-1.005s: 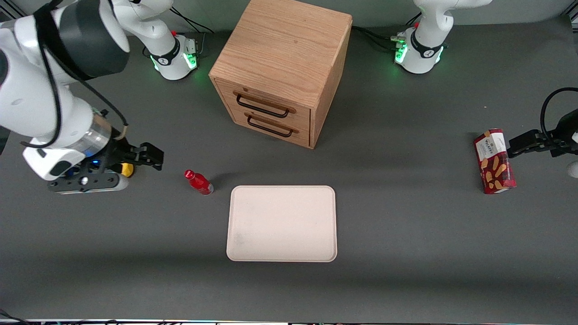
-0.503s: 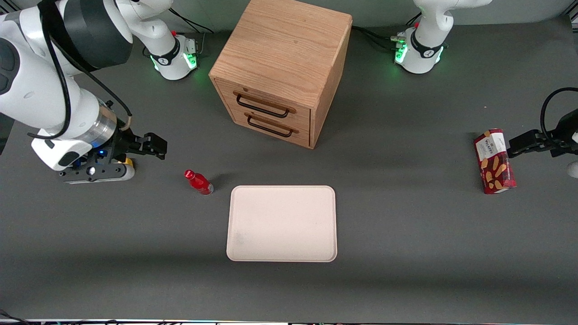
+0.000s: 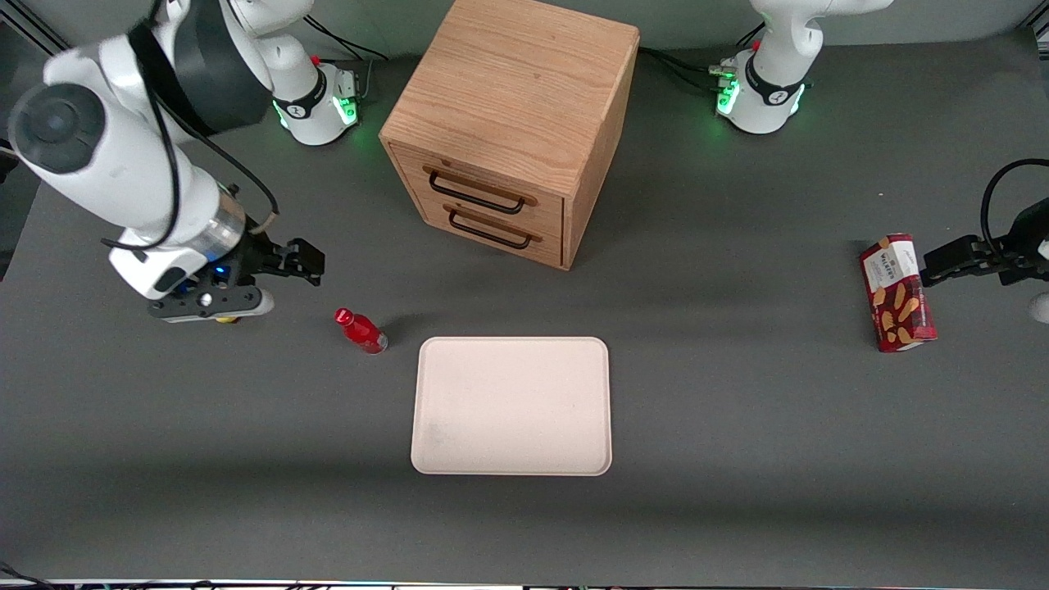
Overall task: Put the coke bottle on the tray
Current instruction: 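Move the open right gripper over the red Coca-Cola bottle, then lower the right gripper and close it around the bottle's neck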
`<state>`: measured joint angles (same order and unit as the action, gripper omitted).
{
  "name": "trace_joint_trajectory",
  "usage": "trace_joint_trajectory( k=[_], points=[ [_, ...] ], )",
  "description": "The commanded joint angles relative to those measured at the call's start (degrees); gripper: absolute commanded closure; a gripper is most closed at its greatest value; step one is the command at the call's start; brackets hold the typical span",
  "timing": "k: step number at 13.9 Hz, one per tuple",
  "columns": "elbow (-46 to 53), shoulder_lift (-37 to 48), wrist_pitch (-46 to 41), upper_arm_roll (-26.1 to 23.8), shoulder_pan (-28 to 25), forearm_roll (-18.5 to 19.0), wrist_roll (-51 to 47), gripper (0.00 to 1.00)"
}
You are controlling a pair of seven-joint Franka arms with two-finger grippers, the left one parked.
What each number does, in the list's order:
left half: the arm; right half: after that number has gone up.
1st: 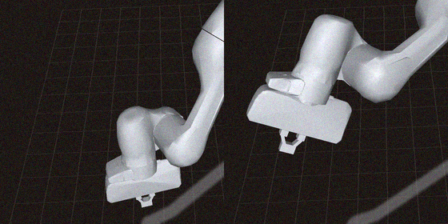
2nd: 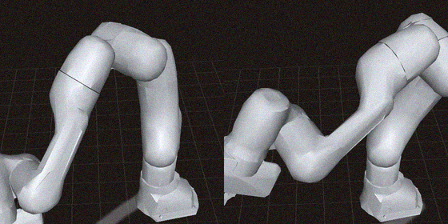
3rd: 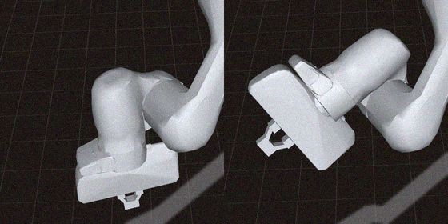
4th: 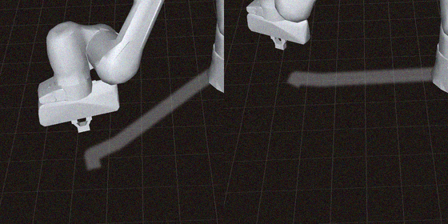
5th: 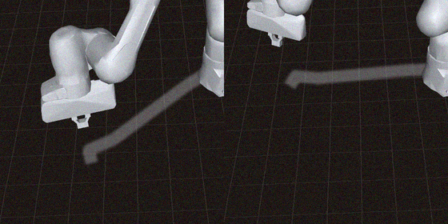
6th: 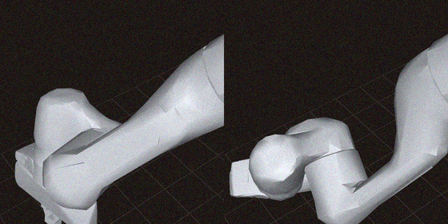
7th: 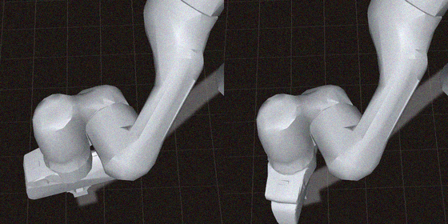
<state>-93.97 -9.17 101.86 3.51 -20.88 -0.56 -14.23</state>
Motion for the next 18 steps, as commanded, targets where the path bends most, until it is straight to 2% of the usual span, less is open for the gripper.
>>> trace_joint_trajectory(
  k=[1,7,15,18],
  points=[
    [-9.02,2.85,7.54,0.71,-0.39,-0.41,0.08,0.00],
    [-18.08,0.83,19.50,0.89,-0.31,-0.41,0.08,0.00],
    [-19.84,-5.50,26.53,0.98,-0.39,-0.41,0.08,0.00],
    [-19.76,-5.86,26.55,0.98,-0.39,-0.41,-0.01,0.00]
  ],
)
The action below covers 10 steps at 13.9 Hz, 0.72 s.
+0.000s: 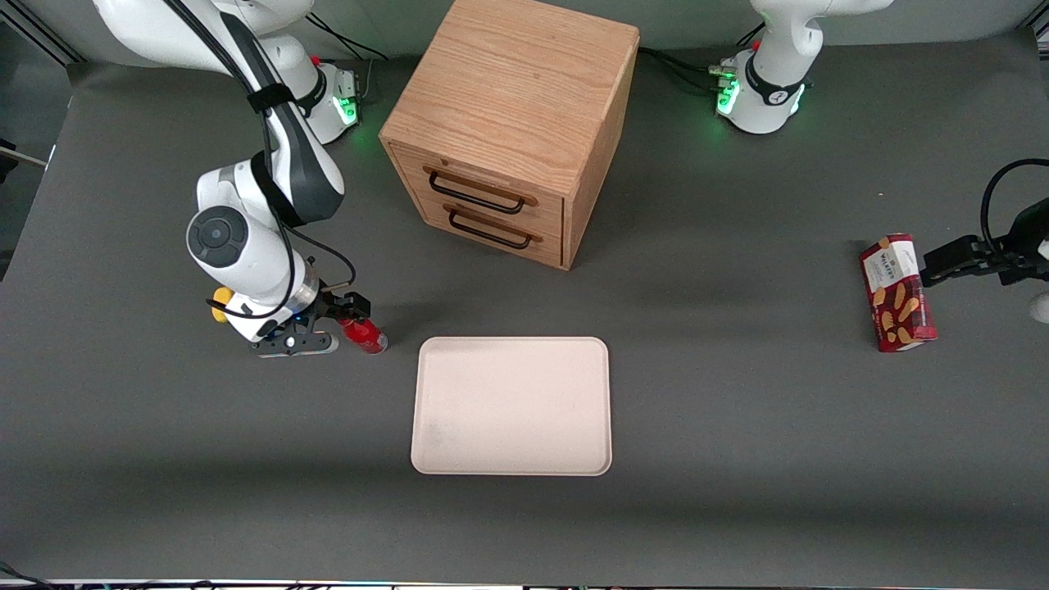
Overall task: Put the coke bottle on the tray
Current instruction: 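Lower the right gripper and close it around the bottle's neck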
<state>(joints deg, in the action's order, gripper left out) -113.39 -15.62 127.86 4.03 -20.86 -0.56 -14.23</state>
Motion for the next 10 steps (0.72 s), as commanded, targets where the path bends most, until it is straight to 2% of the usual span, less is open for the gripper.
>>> trace_joint_trajectory(
  k=[1,2,7,10],
  points=[
    [-0.34,0.67,0.29,0.36,-0.41,-0.41,-0.10,0.00],
    [-0.34,0.76,0.20,0.36,-0.41,-0.41,-0.27,0.01],
    [1.42,1.29,-4.45,0.36,-0.50,-0.41,-0.97,0.51],
    [1.51,1.29,-4.55,0.27,-0.50,-0.41,-0.98,0.68]
  ],
)
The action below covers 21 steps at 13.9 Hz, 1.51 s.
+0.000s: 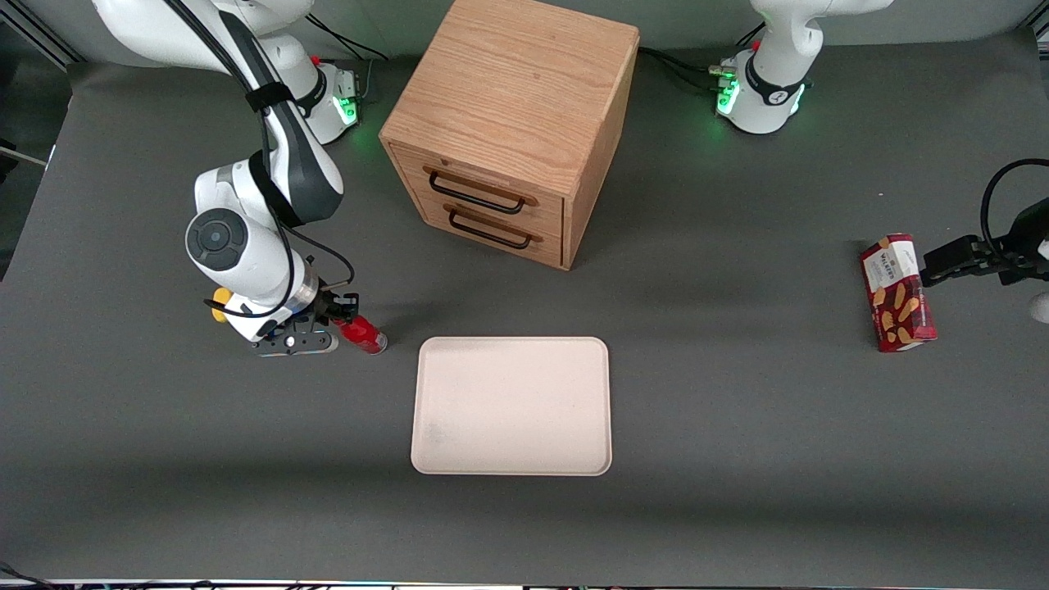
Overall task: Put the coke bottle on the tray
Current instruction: 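Lower the right gripper and close it around the bottle's neck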
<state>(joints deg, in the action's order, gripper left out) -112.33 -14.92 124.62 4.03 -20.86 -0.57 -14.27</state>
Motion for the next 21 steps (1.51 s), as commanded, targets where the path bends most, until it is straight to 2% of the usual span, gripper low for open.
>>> trace_joint_trajectory(
  k=[1,5,7,15,18,21],
  points=[
    [0.71,0.59,-1.31,0.27,-0.49,-0.40,-0.93,0.74],
    [2.90,0.15,-4.56,0.27,-0.49,-0.40,-0.85,0.95],
    [4.04,0.24,-4.83,0.27,-0.49,-0.40,-0.59,1.00],
    [25.56,0.33,-29.68,0.45,-0.23,-0.40,-0.76,1.00],
    [30.76,0.42,-34.35,0.62,-0.14,-0.40,-0.58,1.00],
    [31.30,0.24,-34.53,0.63,-0.14,-0.40,-0.58,1.00]
  ],
)
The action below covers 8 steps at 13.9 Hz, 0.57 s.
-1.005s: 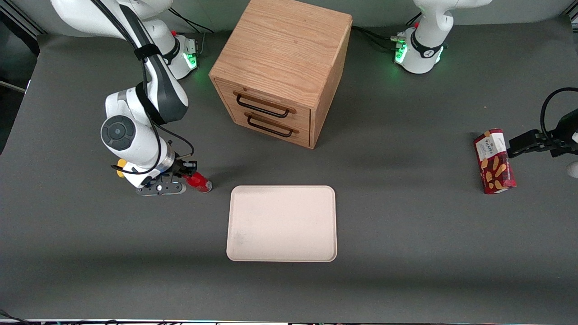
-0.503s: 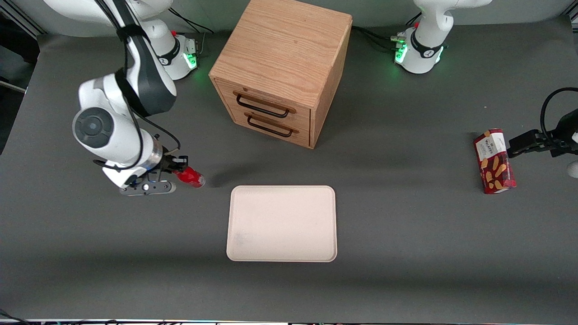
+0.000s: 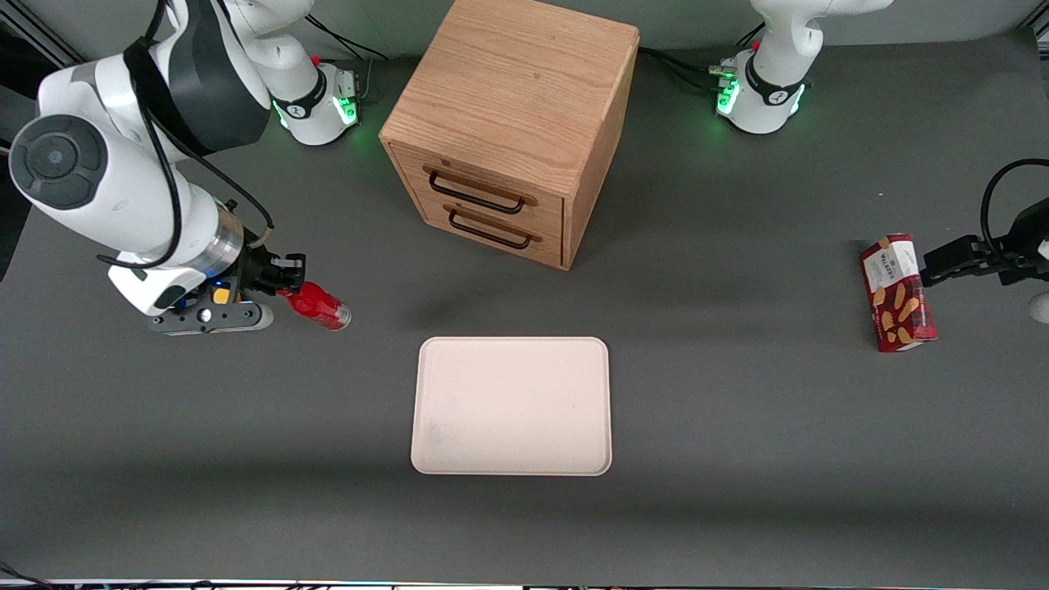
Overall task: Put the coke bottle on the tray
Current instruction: 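Lower the right gripper and close it around the bottle's neck, then carry the held bottle with the right gripper onto the white tray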
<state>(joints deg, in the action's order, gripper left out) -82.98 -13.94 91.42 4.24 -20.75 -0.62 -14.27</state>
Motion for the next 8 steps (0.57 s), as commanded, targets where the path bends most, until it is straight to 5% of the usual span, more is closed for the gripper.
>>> trace_joint_trajectory(
  k=[1,8],
  points=[
    [2.11,-0.65,-1.33,0.41,-0.26,-0.35,-0.67,1.00],
    [8.44,-0.47,-7.92,0.33,0.01,-0.44,-0.75,1.00]
  ],
)
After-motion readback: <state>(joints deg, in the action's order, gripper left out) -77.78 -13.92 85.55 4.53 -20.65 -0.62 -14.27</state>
